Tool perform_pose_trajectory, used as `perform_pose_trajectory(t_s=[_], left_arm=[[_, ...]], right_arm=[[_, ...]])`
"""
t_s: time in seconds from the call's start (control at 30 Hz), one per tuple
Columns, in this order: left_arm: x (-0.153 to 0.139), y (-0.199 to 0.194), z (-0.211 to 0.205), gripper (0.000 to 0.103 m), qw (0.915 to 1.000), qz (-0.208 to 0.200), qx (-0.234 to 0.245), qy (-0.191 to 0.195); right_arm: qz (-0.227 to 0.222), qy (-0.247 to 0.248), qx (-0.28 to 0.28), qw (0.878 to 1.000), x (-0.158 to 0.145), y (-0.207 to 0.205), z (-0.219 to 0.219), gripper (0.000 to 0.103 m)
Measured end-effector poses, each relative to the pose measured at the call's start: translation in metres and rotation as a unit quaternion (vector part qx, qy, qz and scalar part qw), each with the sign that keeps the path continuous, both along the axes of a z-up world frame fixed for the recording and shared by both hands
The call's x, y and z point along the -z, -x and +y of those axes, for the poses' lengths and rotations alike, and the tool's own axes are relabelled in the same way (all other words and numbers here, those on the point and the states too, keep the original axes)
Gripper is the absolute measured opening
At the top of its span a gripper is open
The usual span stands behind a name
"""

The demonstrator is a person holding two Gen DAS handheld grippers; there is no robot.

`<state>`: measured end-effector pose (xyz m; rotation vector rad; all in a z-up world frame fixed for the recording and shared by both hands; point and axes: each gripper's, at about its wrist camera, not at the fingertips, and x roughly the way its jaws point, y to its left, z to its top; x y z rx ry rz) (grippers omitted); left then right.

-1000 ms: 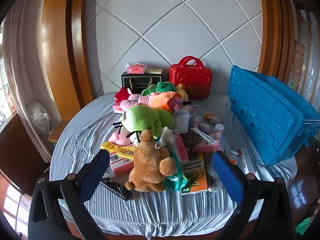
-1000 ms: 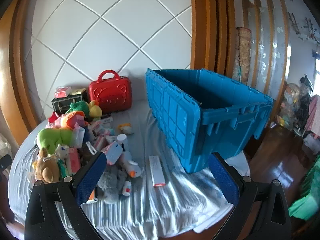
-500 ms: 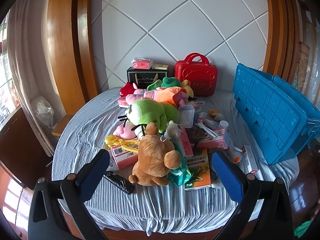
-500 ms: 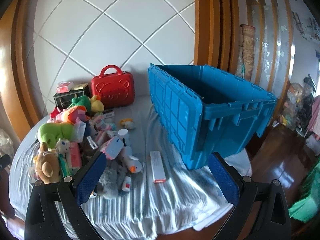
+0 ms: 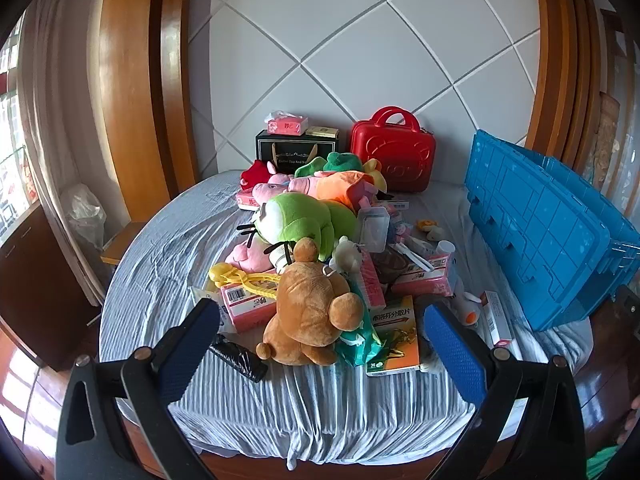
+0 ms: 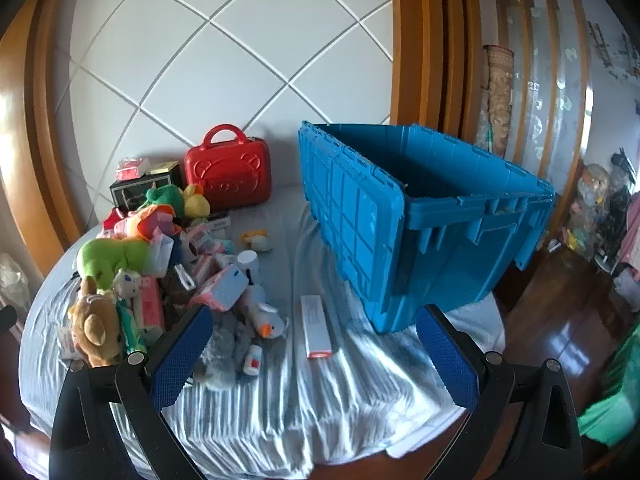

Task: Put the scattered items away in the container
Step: 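Move both tools toward the pile of items on the bed, then grasp the black wrapped roll with left tool while right tool grasps white pill bottle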

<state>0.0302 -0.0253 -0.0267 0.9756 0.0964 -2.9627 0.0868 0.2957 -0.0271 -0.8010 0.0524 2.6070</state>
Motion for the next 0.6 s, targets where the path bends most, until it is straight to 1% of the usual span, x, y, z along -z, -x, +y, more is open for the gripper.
perform_pose_trajectory(t_s=[0.2,0.33,0.5,0.6], left_arm=[[0.003,0.000,-0.007,0.103,1.0000,-0.005,-0.006,-0.001],[0.010,0.002,-0.019,0.103,0.9998,-0.011,-0.017,0.002],[0.030,0.009,-0.060,0.103,0.9973,-0.032,-0.067,0.001],[0.052,0.015,-0.093,0.103,0.9927,-0.065,-0.102,-0.007]], right_arm=[[-0.006,0.002,-0.001,1.000,0.005,0.001,0.001,0.103],[-0.013,0.006,-0.003,1.000,0.012,0.005,0.003,0.103],[-0.034,0.015,-0.021,0.999,0.030,0.016,0.007,0.103],[-0.054,0.031,-0.035,0.997,0.047,0.027,0.012,0.103]])
